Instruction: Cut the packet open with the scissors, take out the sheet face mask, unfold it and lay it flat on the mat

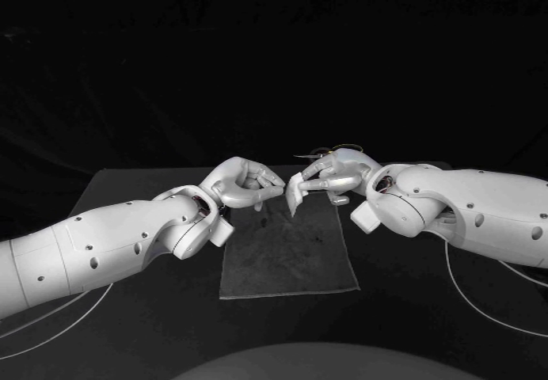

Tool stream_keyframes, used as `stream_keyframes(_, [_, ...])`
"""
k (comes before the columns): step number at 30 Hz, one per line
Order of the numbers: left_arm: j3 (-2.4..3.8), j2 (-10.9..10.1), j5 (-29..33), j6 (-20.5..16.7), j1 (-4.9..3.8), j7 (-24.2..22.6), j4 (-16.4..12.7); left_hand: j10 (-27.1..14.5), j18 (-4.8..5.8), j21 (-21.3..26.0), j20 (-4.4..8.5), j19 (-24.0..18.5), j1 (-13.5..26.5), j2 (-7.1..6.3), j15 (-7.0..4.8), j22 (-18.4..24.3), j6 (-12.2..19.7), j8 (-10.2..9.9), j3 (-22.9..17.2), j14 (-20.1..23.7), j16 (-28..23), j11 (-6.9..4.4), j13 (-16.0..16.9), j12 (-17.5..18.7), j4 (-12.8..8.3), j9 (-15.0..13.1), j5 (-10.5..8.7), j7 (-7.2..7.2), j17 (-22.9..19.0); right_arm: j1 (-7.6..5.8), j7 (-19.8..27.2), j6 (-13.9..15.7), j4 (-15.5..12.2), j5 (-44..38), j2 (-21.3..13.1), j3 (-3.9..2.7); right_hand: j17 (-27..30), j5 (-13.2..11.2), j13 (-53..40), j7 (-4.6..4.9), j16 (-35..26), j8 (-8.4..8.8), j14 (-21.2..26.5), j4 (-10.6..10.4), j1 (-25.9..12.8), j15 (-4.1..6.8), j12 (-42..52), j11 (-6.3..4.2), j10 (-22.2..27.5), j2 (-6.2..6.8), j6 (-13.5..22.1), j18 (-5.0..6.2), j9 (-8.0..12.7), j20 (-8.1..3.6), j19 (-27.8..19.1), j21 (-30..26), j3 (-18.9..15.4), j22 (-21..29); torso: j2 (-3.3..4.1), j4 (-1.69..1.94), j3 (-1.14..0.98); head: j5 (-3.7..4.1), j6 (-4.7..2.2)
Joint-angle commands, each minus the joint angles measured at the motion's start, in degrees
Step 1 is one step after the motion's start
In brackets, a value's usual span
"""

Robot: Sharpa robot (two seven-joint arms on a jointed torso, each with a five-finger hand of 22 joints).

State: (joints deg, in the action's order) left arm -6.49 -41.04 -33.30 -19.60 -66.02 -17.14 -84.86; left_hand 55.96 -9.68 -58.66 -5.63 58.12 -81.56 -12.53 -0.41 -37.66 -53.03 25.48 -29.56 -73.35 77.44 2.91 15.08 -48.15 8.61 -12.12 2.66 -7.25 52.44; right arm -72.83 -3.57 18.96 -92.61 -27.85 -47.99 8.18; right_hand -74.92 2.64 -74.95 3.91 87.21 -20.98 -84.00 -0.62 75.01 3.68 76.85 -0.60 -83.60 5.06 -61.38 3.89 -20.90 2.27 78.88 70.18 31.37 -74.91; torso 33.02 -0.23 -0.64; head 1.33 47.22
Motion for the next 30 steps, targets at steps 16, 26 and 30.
stream_keyframes(16, [0.03,1.4,0.2,1.0,0.02,2.4,-0.3,0.8,-0.05,-1.4,0.3,1.7,0.3,-0.34,-0.27,-1.9,-0.2,-0.5,0.5,-1.3,0.9,-0.11,0.8,-1.2,-0.2,0.2,0.12,0.21,2.0,0.06,0.4,0.0,-0.3,0.3,0.1,-0.05,-11.2,0.1,-6.3,-0.19,0.3,-0.31,-5.0,-0.2,-0.3,0.38,-0.4,-0.03,-1.5,-0.36,-0.2,0.88,-2.3,0.06,-0.4,-0.4,0.1,-3.4,0.0,-0.05,-0.04,0.04,0.11])
stream_keyframes(26, [0.03,1.9,0.3,2.3,0.02,2.4,-0.2,0.7,0.03,-1.6,0.32,1.9,0.7,-0.57,-0.21,-2.2,0.2,-1.0,0.8,-1.4,0.9,-0.01,1.0,-1.4,-0.1,0.3,0.11,0.07,2.0,0.07,0.4,0.0,-0.3,0.3,0.2,-0.05,-11.2,0.1,-6.3,-0.19,0.3,-0.31,-5.0,-0.2,-0.3,0.38,-0.4,-0.03,-1.5,-0.36,-0.2,0.88,-2.3,0.06,-0.4,-0.4,0.1,-3.4,-0.01,-0.04,-0.04,0.07,0.24])
stream_keyframes(30, [0.03,2.0,0.3,2.3,0.02,2.8,-0.2,0.6,0.11,-1.8,0.28,2.0,1.4,-0.83,-0.09,-2.5,0.5,-1.5,1.3,-1.5,1.1,0.13,1.3,-1.7,0.3,0.5,0.11,-0.08,2.3,0.08,0.4,0.0,-0.3,0.3,0.2,-0.05,-11.2,0.1,-6.3,-0.19,0.3,-0.31,-5.0,-0.2,-0.3,0.38,-0.4,-0.03,-1.5,-0.36,-0.2,0.88,-2.3,0.06,-0.4,-0.4,0.1,-3.4,-0.02,-0.06,-0.03,0.06,0.23])
